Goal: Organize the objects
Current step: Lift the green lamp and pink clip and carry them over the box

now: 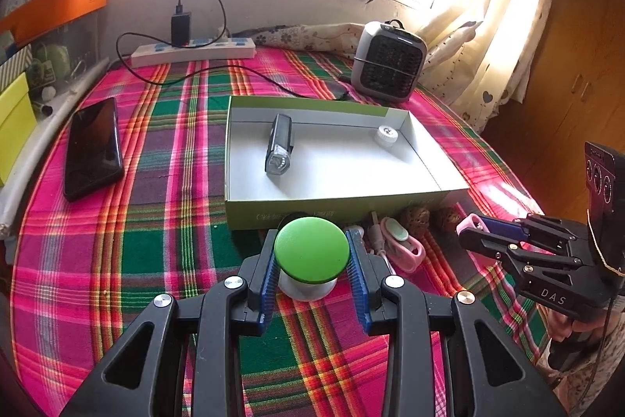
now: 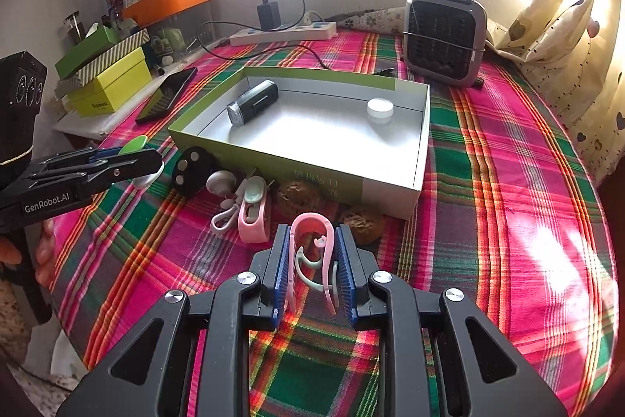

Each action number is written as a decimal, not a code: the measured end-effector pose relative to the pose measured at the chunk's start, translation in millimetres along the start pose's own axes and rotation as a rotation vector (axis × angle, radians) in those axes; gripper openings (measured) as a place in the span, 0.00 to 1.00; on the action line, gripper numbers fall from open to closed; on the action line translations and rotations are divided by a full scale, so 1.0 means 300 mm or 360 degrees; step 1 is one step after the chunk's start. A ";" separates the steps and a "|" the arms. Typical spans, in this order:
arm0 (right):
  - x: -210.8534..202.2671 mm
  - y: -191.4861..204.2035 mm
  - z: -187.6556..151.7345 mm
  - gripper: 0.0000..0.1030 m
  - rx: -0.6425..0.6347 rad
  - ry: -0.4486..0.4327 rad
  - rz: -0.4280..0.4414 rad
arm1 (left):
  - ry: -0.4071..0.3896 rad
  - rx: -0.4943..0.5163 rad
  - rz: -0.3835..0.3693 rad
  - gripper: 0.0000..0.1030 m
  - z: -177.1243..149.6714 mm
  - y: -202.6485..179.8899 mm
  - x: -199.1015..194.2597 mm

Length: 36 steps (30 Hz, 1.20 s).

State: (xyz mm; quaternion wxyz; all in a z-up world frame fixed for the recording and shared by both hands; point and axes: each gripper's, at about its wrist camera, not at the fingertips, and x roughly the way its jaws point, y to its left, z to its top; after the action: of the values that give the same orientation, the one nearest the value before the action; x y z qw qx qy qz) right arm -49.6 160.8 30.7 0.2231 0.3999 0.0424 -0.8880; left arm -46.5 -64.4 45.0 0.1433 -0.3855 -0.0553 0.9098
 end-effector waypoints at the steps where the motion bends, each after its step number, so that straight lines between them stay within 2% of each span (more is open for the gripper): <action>1: -0.001 -0.002 0.006 0.23 0.0005 -0.0004 0.0001 | -0.0003 0.0009 -0.0005 0.29 0.007 -0.004 0.001; 15: 0.032 -0.056 0.147 0.23 0.0068 -0.0043 -0.0052 | -0.0046 0.0079 -0.0062 0.29 0.155 -0.037 0.067; 25: 0.128 -0.107 0.237 0.23 0.0107 -0.0018 -0.0076 | -0.0012 0.0079 -0.0081 0.29 0.243 -0.033 0.182; 36: 0.231 -0.137 0.277 0.23 0.0119 0.0038 -0.0077 | 0.0053 0.0114 -0.0095 0.29 0.305 -0.038 0.321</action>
State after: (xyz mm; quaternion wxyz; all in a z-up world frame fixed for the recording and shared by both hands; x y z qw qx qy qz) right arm -165.1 151.3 32.1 0.1859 0.4174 0.0214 -0.8892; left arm -173.4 -23.5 45.1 0.1849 -0.3933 -0.0318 0.9001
